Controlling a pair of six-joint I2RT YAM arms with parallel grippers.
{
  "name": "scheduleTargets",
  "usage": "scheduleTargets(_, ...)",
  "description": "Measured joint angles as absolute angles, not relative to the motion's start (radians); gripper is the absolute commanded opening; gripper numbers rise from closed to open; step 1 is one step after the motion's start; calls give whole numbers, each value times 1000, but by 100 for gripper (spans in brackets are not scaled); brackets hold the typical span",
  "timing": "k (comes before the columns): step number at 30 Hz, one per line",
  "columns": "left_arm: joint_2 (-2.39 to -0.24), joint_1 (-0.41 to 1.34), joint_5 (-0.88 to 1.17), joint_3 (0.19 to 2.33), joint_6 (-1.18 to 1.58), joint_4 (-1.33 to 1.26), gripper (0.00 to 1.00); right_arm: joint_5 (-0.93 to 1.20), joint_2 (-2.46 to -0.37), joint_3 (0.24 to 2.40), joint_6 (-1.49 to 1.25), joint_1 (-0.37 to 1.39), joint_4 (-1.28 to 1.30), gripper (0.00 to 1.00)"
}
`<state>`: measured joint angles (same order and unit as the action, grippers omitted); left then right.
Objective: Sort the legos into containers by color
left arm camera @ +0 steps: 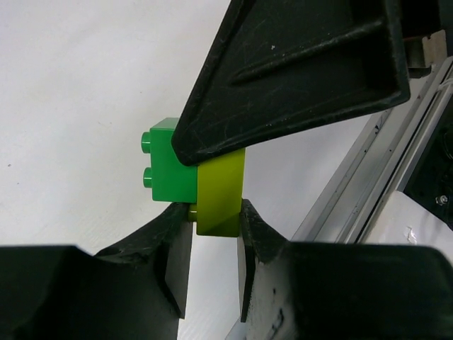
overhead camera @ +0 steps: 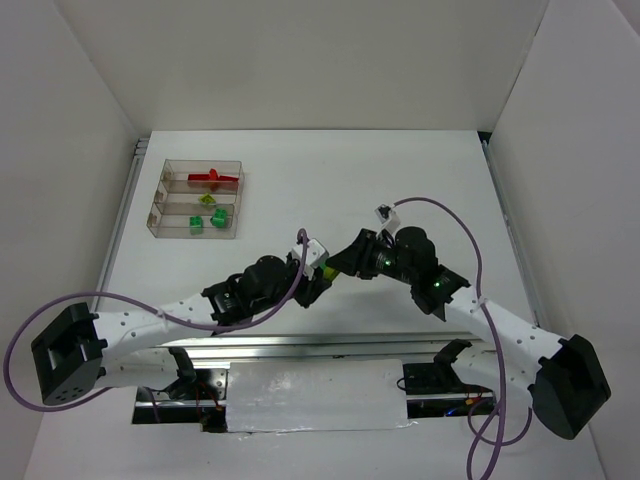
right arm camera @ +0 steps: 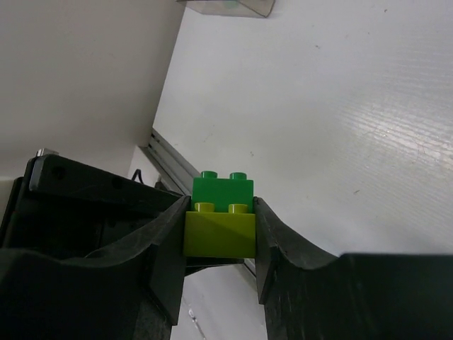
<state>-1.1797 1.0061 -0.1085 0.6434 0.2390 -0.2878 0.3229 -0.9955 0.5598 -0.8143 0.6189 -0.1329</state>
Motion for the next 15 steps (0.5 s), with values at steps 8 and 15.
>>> scheduleTargets(8, -1170, 1010, -152, 743, 276, -160, 100, 414, -892, 509, -730, 579, -189, 0)
scheduleTargets(15, -1009, 998, -93, 910, 295, 71, 99, 713, -747, 473, -558, 403, -229, 0)
